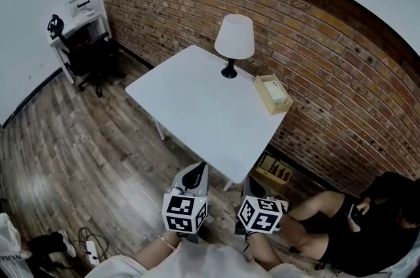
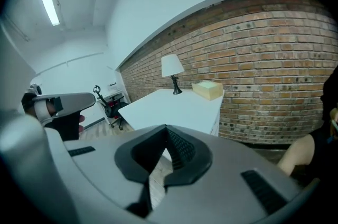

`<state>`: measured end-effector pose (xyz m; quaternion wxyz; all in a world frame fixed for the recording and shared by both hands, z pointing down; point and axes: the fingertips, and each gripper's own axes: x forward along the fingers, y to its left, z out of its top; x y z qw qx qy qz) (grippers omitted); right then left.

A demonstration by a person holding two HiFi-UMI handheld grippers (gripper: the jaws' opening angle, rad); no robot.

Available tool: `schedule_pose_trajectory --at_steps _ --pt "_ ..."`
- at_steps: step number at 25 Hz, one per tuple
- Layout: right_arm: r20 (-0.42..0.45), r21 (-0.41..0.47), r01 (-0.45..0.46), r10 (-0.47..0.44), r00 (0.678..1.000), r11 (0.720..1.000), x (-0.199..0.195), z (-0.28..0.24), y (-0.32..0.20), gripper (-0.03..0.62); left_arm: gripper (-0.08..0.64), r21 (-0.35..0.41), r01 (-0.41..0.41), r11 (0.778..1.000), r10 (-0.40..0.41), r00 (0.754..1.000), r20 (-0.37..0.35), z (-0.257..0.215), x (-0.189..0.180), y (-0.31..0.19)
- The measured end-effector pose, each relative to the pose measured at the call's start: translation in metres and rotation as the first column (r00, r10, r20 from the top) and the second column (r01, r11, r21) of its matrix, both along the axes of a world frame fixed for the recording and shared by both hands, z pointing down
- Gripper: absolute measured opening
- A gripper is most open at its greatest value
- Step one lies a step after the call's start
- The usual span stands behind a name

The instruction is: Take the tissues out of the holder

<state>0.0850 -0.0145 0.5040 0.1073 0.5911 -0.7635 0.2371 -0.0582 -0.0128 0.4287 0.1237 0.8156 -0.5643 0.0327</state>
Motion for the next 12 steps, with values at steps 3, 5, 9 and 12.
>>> schedule_pose_trajectory --at_steps 3,5,9,12 --pt "-0.013 -0.001 0.001 -0.001 1.0 1.0 -0.014 -0.006 -0.033 0.006 0.009 0.002 -0.005 1.0 0.005 1.0 -0.006 -0.005 -0.012 -0.037" --pt "-0.019 -0.001 0.001 -0.001 1.0 1.0 -0.023 -0.009 -0.057 0.006 0.009 0.007 -0.009 1.0 0.009 1.0 -0.008 -0.009 -0.019 -0.062" --pt "-0.014 -0.001 -0.006 0.006 1.0 1.0 -0.04 -0.014 -0.099 0.006 0.009 0.001 -0.028 1.0 0.028 1.0 -0.015 -0.012 -0.031 -0.104" --pt "-0.012 -0.002 -0.01 0.01 1.0 1.0 -0.051 -0.014 -0.125 0.006 0.009 -0.01 -0.045 0.999 0.045 0.999 -0.013 -0.008 -0.038 -0.131"
